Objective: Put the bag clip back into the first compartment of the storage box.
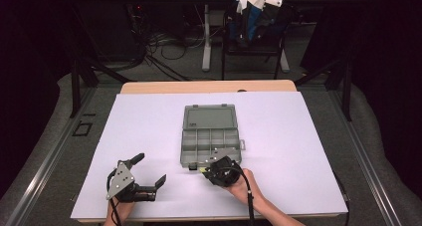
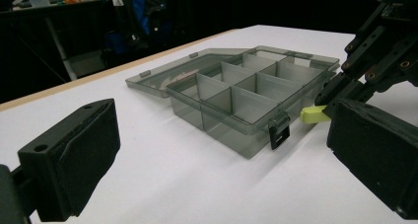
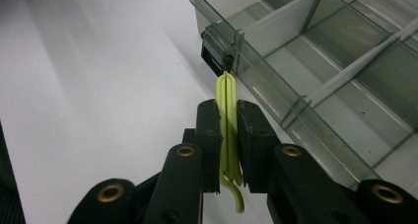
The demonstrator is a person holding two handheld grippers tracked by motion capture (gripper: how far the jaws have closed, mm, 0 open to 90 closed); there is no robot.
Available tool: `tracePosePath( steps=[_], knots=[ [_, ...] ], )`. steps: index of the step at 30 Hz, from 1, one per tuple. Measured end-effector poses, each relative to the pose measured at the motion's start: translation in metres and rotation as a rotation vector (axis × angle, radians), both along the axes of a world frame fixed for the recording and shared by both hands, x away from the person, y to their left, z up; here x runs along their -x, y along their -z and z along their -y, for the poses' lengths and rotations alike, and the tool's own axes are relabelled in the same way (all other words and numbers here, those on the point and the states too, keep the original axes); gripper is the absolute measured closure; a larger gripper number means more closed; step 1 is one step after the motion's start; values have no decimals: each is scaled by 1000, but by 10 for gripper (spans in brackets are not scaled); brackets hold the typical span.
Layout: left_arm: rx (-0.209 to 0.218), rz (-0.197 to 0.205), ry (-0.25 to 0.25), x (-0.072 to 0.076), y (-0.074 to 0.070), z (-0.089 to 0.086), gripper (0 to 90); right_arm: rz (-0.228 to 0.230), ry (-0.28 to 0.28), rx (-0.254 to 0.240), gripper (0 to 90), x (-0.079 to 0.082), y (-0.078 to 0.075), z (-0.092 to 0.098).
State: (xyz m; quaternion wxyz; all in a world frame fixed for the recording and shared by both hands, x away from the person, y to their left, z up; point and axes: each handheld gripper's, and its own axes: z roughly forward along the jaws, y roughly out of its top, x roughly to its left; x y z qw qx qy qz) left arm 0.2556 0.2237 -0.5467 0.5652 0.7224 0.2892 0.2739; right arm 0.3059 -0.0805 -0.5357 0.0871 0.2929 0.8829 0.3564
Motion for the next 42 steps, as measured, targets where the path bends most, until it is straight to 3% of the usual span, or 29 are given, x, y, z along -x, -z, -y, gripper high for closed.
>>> tracePosePath(
  steps=[42],
  knots=[
    [-6,-4,7,-1,0,1,0,67,-7,-54,810,-1,-26,16]
  ],
)
